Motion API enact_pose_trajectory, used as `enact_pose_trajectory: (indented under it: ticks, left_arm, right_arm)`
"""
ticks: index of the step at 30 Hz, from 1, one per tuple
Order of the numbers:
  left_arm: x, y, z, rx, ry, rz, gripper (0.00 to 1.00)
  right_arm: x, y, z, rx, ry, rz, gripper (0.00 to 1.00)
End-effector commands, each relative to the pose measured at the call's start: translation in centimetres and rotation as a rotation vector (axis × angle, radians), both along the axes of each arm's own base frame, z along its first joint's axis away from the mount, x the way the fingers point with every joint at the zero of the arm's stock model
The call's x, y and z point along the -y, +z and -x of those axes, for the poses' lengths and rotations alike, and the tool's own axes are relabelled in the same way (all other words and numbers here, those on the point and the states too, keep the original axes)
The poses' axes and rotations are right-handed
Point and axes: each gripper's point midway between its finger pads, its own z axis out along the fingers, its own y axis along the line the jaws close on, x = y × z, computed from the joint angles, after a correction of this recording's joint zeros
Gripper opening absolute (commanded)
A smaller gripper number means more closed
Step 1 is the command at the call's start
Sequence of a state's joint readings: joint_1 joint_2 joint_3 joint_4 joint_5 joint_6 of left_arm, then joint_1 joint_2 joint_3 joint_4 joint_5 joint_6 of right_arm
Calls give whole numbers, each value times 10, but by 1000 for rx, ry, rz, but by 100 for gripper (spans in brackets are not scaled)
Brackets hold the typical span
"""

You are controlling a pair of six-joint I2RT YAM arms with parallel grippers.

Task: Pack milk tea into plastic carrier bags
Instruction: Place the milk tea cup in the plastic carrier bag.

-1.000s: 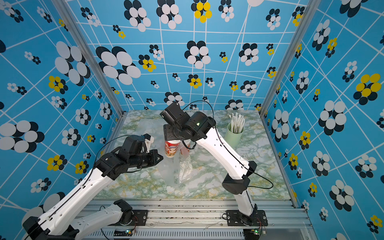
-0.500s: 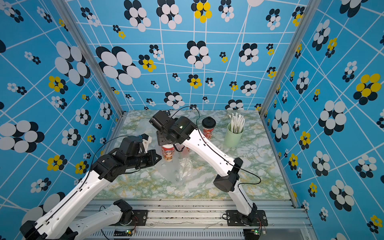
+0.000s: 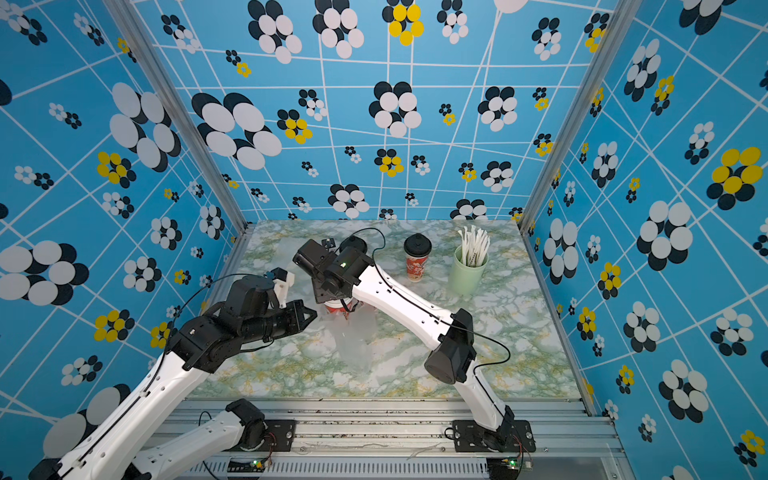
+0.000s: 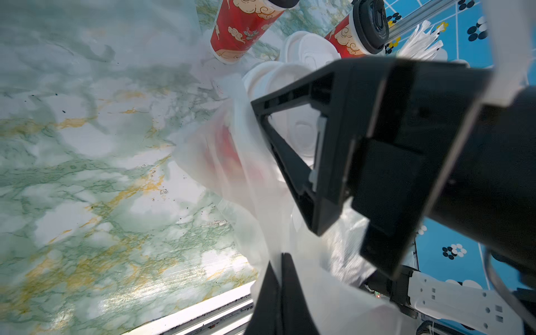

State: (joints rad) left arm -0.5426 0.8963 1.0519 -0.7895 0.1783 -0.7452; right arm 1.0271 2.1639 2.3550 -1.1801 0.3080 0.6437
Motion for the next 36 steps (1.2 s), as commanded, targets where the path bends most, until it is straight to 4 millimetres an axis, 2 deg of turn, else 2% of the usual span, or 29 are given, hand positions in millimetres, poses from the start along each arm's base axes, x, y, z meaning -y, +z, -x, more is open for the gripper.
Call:
enact_pose_trajectory:
  ticks: [1,11,16,20,22,26,30,36]
  left_arm:
    - [-7,-7,2,-18,32,-9,0]
    - [-12,-3,6,-6,48,1,0]
    - [-13,-2,7,-3,50,0,0]
    - [-6,-7,5,-9,23,16,0]
    - [0,-12,5,-23,3,33,0]
    - [7,-21,5,-57,-23,40,3]
    - [8,-27,5,-75,-35,25,4]
    - [9,-28,4,-81,-35,20,7]
  right_arm:
    - [-6,27,-2,57,-18,-97,65]
    - [-7,-4,-3,37,-24,-67,65]
    - [-1,-17,-3,32,-39,-36,65]
    - [3,-22,-3,33,-45,-19,67]
    - [3,-25,-2,26,-39,-15,72]
    - [1,-15,2,19,-25,-42,80]
    - [4,5,5,29,-19,-71,86]
    - [11,37,11,47,0,-104,90]
